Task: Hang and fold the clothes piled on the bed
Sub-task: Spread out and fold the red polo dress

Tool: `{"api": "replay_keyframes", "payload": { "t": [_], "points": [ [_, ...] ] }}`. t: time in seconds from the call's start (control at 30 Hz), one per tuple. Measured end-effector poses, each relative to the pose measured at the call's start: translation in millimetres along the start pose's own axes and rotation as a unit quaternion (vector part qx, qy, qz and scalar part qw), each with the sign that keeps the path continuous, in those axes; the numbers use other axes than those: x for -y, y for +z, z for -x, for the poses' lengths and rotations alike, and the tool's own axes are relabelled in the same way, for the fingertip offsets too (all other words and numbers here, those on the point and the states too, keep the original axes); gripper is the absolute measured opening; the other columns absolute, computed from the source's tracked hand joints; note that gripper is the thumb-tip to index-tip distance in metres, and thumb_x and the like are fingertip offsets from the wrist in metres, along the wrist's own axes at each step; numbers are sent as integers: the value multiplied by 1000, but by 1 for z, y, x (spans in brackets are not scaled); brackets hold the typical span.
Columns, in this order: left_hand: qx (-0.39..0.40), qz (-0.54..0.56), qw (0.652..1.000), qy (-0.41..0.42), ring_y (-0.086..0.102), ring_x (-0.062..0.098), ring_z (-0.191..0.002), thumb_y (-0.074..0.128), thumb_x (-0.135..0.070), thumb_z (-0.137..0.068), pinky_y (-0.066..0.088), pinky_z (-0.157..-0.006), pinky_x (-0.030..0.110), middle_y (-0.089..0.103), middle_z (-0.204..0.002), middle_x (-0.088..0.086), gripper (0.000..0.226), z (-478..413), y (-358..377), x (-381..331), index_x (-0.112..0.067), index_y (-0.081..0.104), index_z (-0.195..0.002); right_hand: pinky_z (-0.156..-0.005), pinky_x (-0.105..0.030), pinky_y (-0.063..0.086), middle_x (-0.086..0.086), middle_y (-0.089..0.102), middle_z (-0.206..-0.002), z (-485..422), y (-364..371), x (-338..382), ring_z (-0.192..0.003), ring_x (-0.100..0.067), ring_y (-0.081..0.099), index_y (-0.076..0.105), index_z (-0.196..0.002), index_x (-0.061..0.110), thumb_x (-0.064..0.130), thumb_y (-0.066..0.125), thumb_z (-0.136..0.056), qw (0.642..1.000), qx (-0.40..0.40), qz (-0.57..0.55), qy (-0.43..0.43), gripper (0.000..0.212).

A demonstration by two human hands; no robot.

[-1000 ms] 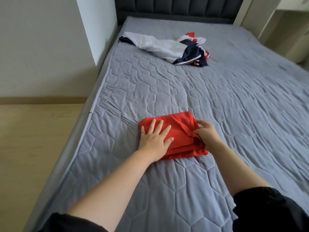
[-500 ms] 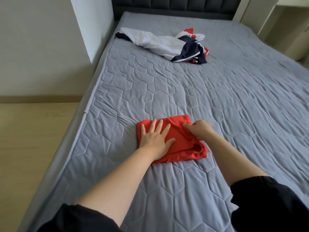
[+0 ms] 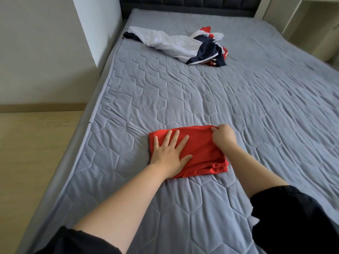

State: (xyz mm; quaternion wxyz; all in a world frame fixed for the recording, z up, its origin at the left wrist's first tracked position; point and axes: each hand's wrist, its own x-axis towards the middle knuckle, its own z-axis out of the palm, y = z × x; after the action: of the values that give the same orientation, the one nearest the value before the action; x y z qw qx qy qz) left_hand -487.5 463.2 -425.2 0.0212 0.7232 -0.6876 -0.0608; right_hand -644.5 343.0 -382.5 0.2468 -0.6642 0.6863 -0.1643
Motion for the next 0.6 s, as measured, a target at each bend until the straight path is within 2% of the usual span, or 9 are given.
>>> {"api": "replay_keyframes", "payload": {
  "t": [0.07, 0.1, 0.17, 0.23, 0.3, 0.37, 0.4, 0.53, 0.6],
  "points": [
    [1, -8, 1000, 16, -13, 23, -146, 13, -69, -89, -7, -111, 61, -9, -161, 1, 71, 2, 2, -1, -38, -5, -150, -72, -31, 37, -25, 66, -98, -5, -2, -9, -98, -37, 60, 64, -91, -5, 26, 51, -98, 999, 35, 5, 17, 34],
    [3, -11, 1000, 17, -13, 23, -146, 14, -68, -89, -7, -111, 61, -9, -161, 2, 71, 3, 4, -1, -39, -5, -150, -69, -30, 36, -22, 66, -86, -4, 0, -11, -92, -37, 60, 64, -83, -3, 27, 52, -97, 999, 46, 0, 13, 35],
    [8, -11, 1000, 11, -13, 23, -146, 14, -69, -89, -7, -111, 61, -9, -161, 2, 71, 4, 6, 1, -39, -6, -150, -57, -31, 31, -9, 56, -61, 2, 5, -12, -74, -33, 57, 54, -63, 6, 33, 53, -95, 999, 35, -19, 13, 42],
    [10, -11, 1000, 9, -13, 23, -146, 12, -69, -88, -8, -111, 61, -9, -161, 2, 71, 4, 8, 2, -39, -7, -150, -51, -31, 28, -3, 50, -54, 11, 5, -14, -64, -29, 52, 45, -58, 12, 43, 50, -93, 999, 6, -41, 17, 48],
    [12, -15, 1000, 8, -13, 23, -146, 11, -70, -87, -9, -110, 61, -9, -161, 2, 71, 3, 8, 1, -40, -7, -149, -59, -31, 34, -2, 55, -68, 21, 5, -18, -72, -27, 55, 51, -77, 13, 49, 45, -91, 999, -5, -45, 23, 39],
    [12, -17, 1000, 6, -13, 23, -146, 12, -70, -87, -9, -110, 61, -9, -161, 2, 71, 2, 9, 1, -41, -7, -149, -70, -33, 38, -6, 60, -86, 30, 7, -26, -86, -30, 58, 52, -107, 14, 39, 43, -93, 1000, -14, -5, -9, 30],
    [12, -17, 1000, 6, -14, 23, -146, 12, -70, -87, -9, -110, 61, -9, -161, 1, 71, 2, 9, 1, -41, -7, -149, -72, -35, 41, -10, 63, -90, 34, 9, -31, -89, -33, 60, 51, -112, 14, 31, 41, -94, 999, -22, 16, -32, 27],
    [12, -17, 1000, 14, -13, 23, -146, 15, -70, -88, -9, -110, 61, -9, -161, 1, 70, 2, 8, 0, -43, -4, -149, -74, -38, 41, -20, 66, -98, 40, 12, -44, -94, -40, 59, 54, -107, 10, 16, 38, -94, 997, -64, 9, -39, 22],
    [20, -21, 999, 19, -14, 23, -146, 17, -70, -89, -10, -110, 61, -9, -161, 2, 69, 2, 6, -1, -43, -4, -149, -75, -39, 40, -23, 65, -102, 41, 14, -46, -97, -41, 58, 52, -107, 7, 13, 38, -94, 998, -50, 37, -22, 20]
  ]
}}
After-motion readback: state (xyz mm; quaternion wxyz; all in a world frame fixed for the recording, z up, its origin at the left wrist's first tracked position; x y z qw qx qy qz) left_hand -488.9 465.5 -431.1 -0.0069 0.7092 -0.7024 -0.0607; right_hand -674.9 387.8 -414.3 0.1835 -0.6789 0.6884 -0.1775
